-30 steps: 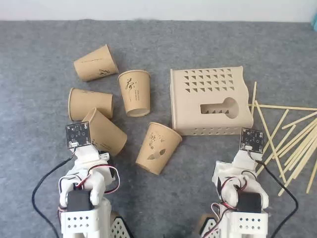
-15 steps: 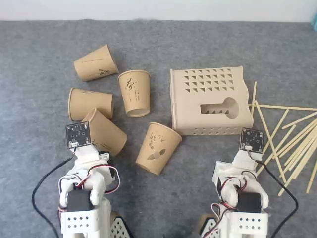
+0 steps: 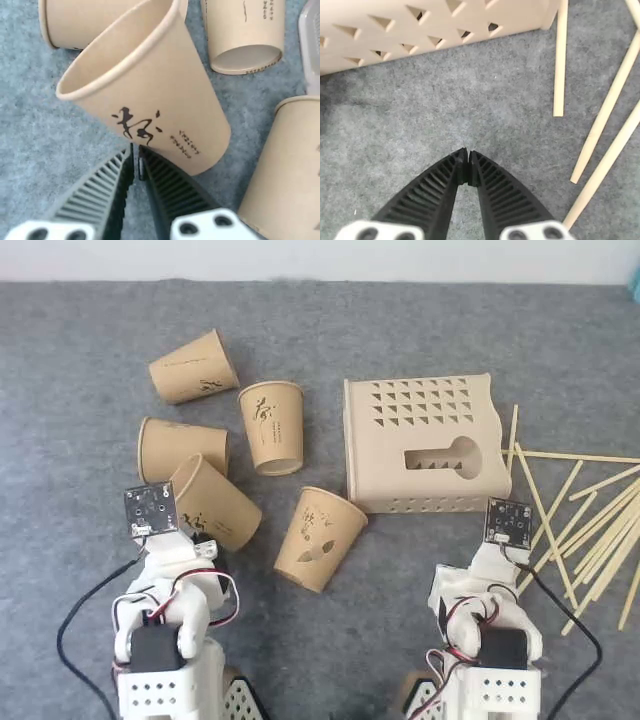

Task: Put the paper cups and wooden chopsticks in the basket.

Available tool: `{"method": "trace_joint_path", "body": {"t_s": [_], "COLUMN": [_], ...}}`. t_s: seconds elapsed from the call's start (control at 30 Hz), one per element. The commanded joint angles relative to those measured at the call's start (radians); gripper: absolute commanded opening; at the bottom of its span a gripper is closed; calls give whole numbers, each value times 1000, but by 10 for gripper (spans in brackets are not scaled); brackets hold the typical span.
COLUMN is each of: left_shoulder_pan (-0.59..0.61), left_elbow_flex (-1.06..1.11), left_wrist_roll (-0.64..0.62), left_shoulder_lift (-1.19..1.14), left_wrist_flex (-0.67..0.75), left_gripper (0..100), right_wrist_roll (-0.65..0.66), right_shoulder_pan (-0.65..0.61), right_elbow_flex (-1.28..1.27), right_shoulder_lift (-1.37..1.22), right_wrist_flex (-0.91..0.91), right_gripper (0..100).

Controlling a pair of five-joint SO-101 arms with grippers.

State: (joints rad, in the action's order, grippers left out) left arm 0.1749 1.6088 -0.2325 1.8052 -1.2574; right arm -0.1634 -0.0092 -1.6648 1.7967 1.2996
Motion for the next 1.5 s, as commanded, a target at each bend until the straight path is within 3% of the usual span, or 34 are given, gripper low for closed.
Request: {"method": "trace_joint_path", "body": {"t_s": [0.0,0.13,0.5,0.67,0.77,1.03,1.23,1.47], "left_shoulder_pan": [5,6,0,6,6,-3,-68,-83], "left_elbow_flex": [-113,-182,-447,-595,-719,-854,-719,-581], "left_wrist_roll": [146,253,311,307,304,123,-41,-58], "left_shoulder_lift": [18,18,-5,-215,-385,-746,-896,-865], "left_wrist_flex": [57,52,57,58,52,68,203,292], "left_gripper": [12,12,39,162,173,174,174,175], "right_wrist_roll": [-11,-11,-11,-11,-11,-11,-11,-9], "right_shoulder_pan": [7,7,8,7,7,7,7,2], "right_elbow_flex": [-18,-18,-18,-18,-18,-18,-18,-18], "right_shoulder_lift": [18,18,18,18,18,18,18,18], "right_wrist_flex": [8,8,8,8,8,8,8,8], "right_gripper": [8,8,8,8,8,8,8,8]}}
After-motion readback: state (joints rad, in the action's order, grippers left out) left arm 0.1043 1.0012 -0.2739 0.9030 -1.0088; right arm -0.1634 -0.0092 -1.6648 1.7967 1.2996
